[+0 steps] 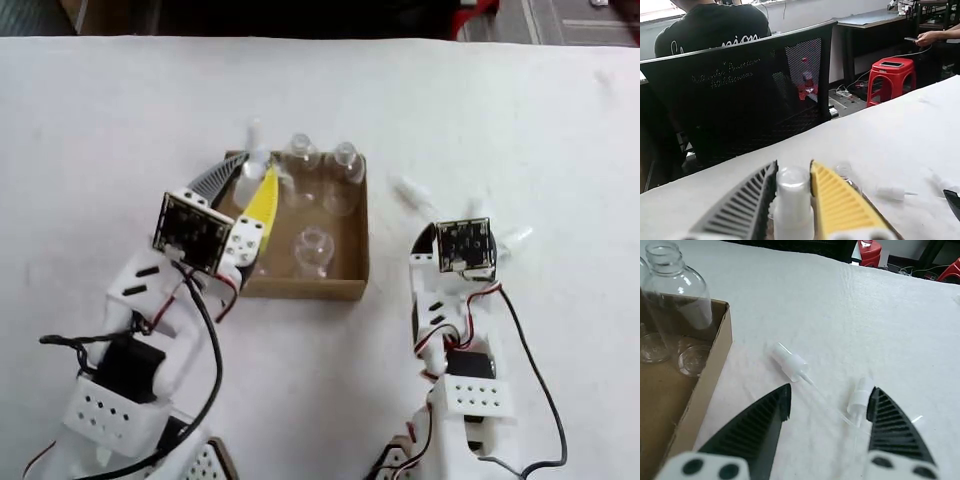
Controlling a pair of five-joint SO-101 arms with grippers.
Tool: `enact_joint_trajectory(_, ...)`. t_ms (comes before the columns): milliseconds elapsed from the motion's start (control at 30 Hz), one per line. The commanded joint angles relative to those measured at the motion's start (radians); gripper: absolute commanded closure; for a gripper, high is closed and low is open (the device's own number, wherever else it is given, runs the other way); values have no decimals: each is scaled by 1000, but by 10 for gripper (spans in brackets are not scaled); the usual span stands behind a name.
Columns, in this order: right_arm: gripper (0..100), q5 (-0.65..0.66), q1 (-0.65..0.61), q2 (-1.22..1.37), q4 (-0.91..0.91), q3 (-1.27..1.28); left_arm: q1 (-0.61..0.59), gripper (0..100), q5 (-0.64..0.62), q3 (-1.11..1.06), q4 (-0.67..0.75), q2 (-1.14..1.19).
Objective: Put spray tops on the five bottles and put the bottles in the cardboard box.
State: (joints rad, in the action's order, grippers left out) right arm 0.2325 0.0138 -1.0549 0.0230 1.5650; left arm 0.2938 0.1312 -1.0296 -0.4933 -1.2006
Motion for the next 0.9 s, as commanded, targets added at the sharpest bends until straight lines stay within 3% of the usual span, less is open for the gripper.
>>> enact_joint_trajectory(0, 772, 9, -7, -5, -24, -5, -1, 978, -6, 6, 29, 1)
enact_joint_trajectory(167, 772, 9, -7, -5, -24, -5, -2, 978, -6, -26, 49, 1)
enact_joint_trajectory(467, 772, 9, -7, -5, -24, -5, -4, 978, -11, -227, 272, 1)
enact_joint_trajectory(667, 772, 9, -7, -5, -24, -5, -4, 978, -8, -258, 272, 1)
enact_joint_trajectory(867, 772, 9, -7, -5, -24, -5, -90, 978, -15, -265, 270, 1)
